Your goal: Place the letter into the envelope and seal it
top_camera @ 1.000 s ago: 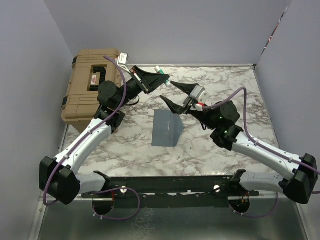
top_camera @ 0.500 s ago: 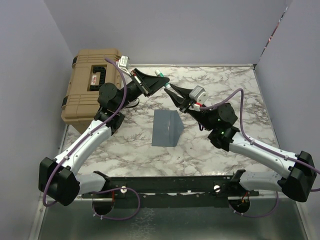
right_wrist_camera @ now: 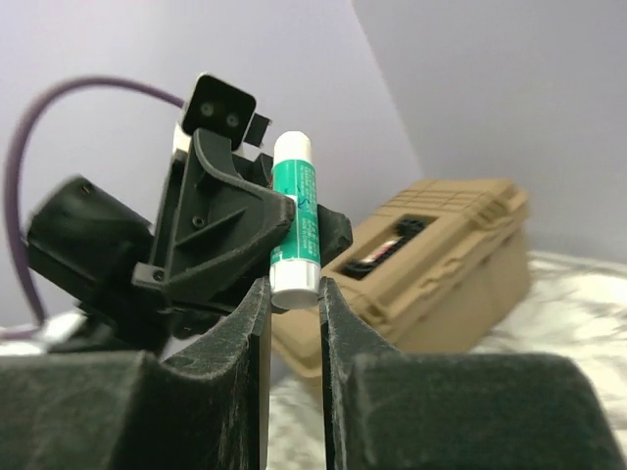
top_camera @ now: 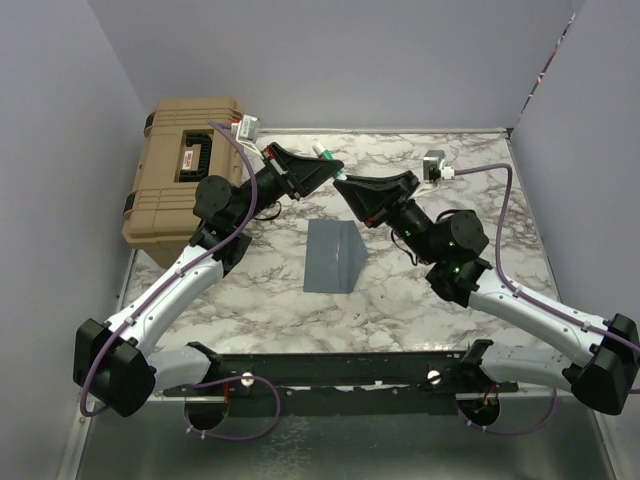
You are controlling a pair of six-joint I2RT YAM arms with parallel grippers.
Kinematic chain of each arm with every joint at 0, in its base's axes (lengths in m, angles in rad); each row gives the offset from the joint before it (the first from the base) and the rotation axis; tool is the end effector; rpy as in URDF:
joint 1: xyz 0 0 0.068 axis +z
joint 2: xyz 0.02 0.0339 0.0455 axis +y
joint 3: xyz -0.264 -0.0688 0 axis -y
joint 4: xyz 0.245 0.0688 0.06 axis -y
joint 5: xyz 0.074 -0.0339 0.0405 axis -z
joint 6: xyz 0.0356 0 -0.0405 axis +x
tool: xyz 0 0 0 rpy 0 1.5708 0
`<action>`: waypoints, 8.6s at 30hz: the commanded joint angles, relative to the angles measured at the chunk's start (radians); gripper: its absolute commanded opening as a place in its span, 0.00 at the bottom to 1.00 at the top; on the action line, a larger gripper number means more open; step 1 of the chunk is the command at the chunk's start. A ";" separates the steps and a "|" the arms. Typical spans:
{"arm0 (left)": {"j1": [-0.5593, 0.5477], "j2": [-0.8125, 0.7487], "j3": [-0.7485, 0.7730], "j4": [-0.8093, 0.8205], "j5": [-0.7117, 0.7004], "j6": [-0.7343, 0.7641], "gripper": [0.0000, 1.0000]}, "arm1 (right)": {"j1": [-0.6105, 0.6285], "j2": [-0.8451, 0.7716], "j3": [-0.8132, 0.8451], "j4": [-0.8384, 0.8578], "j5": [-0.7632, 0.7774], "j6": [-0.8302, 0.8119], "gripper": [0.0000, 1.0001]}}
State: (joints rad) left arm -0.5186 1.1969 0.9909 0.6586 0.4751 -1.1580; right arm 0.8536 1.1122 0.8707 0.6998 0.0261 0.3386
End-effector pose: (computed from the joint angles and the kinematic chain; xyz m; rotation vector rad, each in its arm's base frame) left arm 0.2270 -0.1483 0.4141 0.0674 1.3601 -1.7148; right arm 0.1674 0.1906 0.3984 -0.2749 1.1407 1.0466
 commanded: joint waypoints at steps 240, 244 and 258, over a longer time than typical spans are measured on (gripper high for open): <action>-0.077 0.541 -0.281 -0.734 -0.260 0.502 0.00 | -0.036 0.731 0.245 -0.927 0.241 0.253 0.01; -0.066 0.530 -0.278 -0.750 -0.247 0.518 0.00 | -0.057 0.771 0.302 -0.971 0.270 0.246 0.01; 0.040 0.616 -0.311 -0.607 -0.025 0.442 0.00 | -0.061 0.762 0.295 -0.994 0.121 0.168 0.01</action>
State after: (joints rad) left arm -0.5034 1.7191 0.7330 0.1356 0.4789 -0.7235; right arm 0.7963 1.8919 1.2163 -0.2081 0.2138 0.5346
